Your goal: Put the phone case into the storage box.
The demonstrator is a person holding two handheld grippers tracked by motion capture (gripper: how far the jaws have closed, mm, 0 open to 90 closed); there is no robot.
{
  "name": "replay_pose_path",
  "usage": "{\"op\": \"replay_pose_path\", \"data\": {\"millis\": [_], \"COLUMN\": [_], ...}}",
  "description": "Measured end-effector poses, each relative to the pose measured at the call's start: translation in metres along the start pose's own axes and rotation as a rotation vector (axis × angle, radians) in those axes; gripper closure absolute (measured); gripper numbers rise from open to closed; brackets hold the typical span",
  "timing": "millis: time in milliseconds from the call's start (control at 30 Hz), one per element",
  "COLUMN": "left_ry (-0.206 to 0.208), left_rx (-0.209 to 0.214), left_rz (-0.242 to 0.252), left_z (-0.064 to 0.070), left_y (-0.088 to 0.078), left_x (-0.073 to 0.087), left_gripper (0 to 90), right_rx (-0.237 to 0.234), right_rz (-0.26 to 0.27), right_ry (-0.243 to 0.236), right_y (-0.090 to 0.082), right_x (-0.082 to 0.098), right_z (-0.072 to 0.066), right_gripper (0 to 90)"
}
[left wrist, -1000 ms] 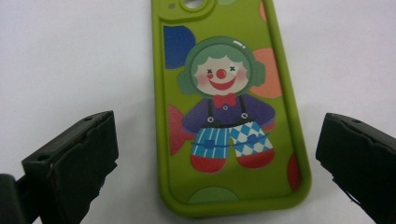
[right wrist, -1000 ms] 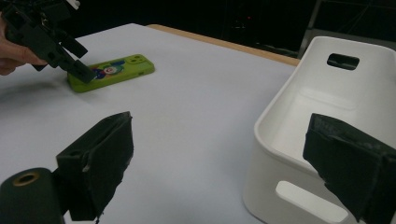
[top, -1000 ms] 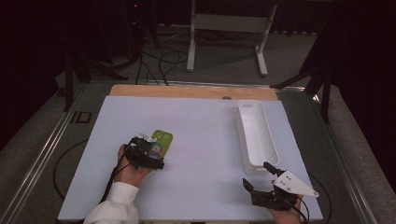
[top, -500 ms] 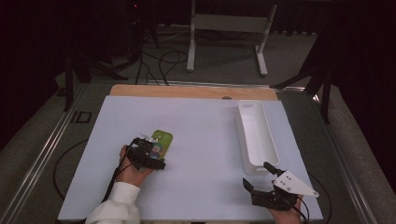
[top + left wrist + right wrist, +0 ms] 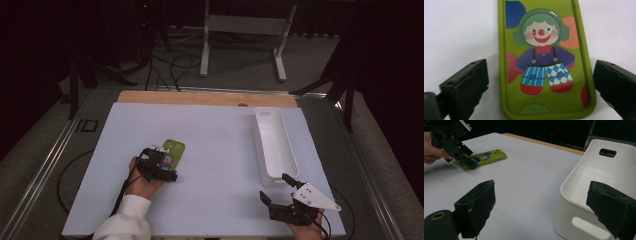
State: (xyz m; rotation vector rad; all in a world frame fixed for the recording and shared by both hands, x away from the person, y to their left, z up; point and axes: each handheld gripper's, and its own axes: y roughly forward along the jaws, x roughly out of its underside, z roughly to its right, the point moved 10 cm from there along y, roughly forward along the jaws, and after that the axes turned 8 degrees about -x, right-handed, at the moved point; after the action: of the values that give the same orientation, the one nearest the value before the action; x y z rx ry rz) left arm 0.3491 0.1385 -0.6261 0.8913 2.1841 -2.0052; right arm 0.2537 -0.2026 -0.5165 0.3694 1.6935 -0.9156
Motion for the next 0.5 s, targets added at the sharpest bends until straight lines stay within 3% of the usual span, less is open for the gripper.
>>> {"op": "replay_pose_path", "data": {"millis": [100,267,500], "left_ry": [-0.008,-0.012,-0.031], "left_rx": [0.003,0.042,0.059], "left_rz": [0.0,0.0,-0.014], "left_z": [-0.0003,0.0025,0.0022], "left_y": [-0.0003,-0.0021,-0.002], "left_x": [-0.0003,0.0003,0.0012], "left_gripper": [5.0,12.7,14.2], "right_rx": [0.0,0.001,0.0], "right_rz": [0.0,0.001,-0.001], "right_ry": [0.0,0.0,-0.003], "right_y": [0.0,0.0,0.0002], "right_x": [-0.0001,-0.0003,-0.0004], "right_z": [0.0001,0.0002,-0.0005], "right_gripper": [8.7,8.7,8.8]}}
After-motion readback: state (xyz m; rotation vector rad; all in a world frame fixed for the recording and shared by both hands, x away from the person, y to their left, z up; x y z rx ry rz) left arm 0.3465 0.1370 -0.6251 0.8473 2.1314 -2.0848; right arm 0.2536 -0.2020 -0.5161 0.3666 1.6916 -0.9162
